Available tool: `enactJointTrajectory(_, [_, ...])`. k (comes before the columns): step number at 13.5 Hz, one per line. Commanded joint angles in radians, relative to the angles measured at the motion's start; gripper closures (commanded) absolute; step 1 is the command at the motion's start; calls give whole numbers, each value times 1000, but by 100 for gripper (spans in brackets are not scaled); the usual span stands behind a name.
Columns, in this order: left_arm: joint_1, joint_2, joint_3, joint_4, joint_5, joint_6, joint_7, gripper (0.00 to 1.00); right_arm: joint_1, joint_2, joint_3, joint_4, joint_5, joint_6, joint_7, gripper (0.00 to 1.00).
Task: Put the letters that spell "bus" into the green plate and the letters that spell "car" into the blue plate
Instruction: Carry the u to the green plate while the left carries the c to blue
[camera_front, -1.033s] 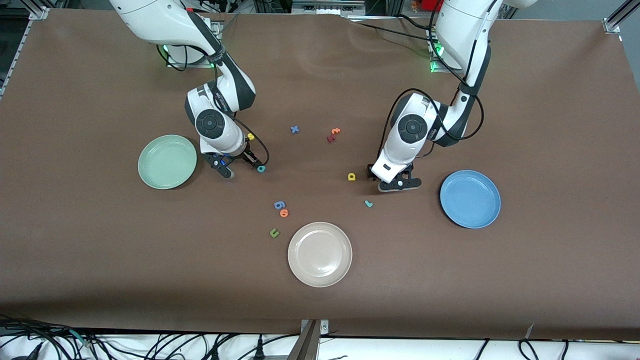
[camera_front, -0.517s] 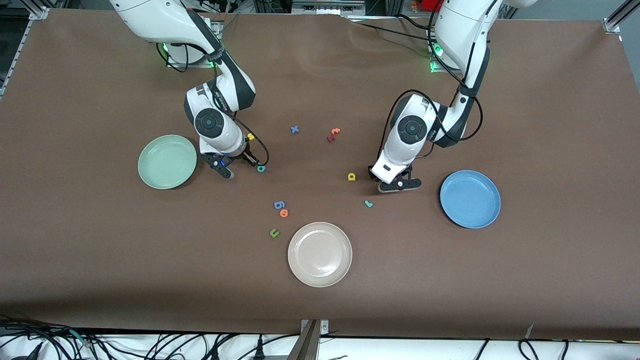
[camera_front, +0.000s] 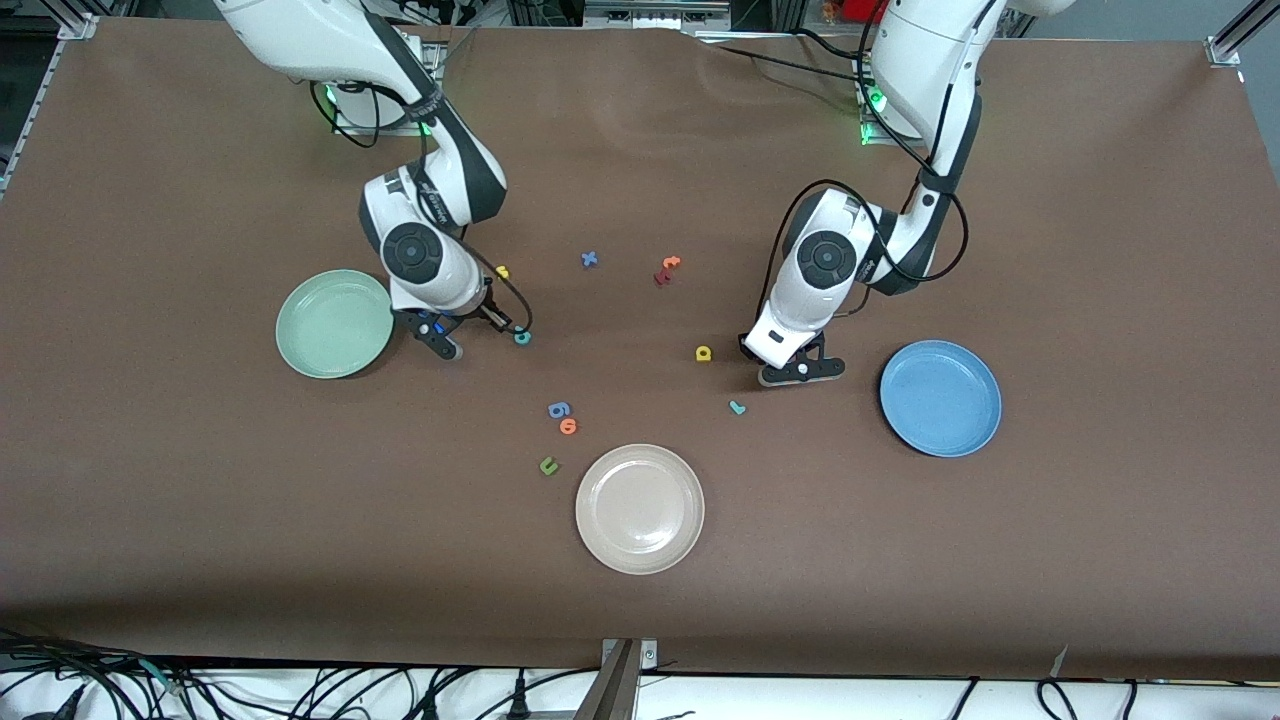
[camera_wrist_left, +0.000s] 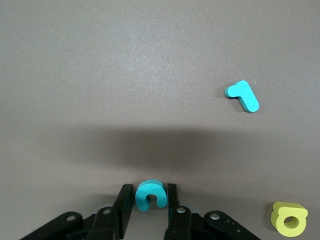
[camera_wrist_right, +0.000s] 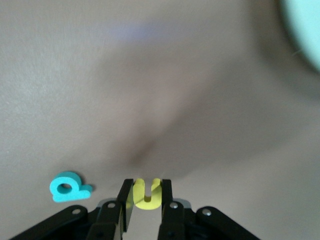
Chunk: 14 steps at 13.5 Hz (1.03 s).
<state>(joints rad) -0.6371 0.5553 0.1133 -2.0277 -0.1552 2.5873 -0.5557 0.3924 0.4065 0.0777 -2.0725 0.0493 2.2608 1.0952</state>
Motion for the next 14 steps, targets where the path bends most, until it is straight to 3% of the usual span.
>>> enactJointTrajectory(1, [-4, 14, 2, 11, 22, 8, -20, 67, -7, -87, -73, 69, 9, -215, -143, 100])
enactJointTrajectory(4, [-4, 14, 2, 11, 22, 8, -18, 67, -7, -129, -215, 71, 9, -296, -439, 100])
enactJointTrajectory(7, [0, 14, 2, 20, 22, 1, -15, 75, -12, -106, -384, 63, 12, -294, -789, 100])
enactJointTrajectory(11, [1, 14, 2, 21, 22, -1, -15, 84, -55, -34, -417, 31, 14, -189, -938, 100])
enactJointTrajectory(14, [14, 8, 3, 68, 26, -77, -1, 84, -75, 11, -417, -1, 15, -104, -1000, 100])
